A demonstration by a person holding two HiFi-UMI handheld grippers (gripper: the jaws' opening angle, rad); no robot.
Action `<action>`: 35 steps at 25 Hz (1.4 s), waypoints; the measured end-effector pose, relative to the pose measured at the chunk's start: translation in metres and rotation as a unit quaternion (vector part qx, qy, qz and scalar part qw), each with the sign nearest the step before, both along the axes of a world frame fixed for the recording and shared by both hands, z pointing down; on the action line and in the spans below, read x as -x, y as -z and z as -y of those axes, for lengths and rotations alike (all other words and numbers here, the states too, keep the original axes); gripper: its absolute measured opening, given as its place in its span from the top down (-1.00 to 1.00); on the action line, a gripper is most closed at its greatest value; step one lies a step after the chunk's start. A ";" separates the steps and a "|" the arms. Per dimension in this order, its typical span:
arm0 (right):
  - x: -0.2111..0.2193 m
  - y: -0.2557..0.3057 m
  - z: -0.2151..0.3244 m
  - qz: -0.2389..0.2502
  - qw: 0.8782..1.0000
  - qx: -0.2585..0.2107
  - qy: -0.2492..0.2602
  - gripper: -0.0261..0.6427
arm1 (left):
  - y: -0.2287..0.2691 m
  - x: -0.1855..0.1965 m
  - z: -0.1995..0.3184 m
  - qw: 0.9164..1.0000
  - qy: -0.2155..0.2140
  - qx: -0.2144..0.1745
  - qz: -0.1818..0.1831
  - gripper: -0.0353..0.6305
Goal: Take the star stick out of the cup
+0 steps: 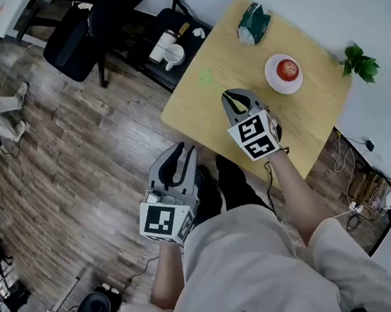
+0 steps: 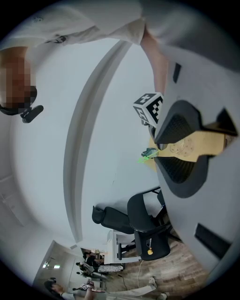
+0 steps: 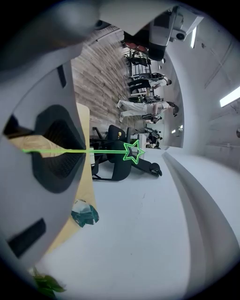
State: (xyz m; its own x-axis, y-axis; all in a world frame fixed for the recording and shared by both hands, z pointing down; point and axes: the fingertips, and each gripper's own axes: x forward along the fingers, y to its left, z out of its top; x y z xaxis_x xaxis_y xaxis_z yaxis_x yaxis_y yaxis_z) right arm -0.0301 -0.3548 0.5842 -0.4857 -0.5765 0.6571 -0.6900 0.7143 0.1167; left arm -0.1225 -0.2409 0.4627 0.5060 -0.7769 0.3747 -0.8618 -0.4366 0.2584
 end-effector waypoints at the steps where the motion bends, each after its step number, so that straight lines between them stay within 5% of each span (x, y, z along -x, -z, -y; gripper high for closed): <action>1: 0.000 0.006 -0.002 0.001 1.000 -0.005 -0.001 0.87 | 0.003 0.001 -0.002 1.000 -0.002 -0.004 -0.001 0.64; 23: -0.011 0.118 -0.098 0.013 0.993 -0.099 -0.059 0.87 | 0.056 0.000 -0.076 0.994 -0.075 -0.079 -0.026 0.65; 35: -0.029 0.167 -0.169 0.071 0.983 -0.131 -0.111 0.87 | 0.071 -0.015 -0.111 0.987 -0.121 -0.100 -0.029 0.66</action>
State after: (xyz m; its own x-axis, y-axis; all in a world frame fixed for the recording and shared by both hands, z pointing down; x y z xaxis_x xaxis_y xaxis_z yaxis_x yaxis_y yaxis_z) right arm -0.0015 -0.1862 0.4177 -0.4053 -0.8191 0.4059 -0.8480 0.5027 0.1677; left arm -0.1072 -0.1301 0.3920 0.7017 -0.6865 0.1908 -0.7125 -0.6747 0.1928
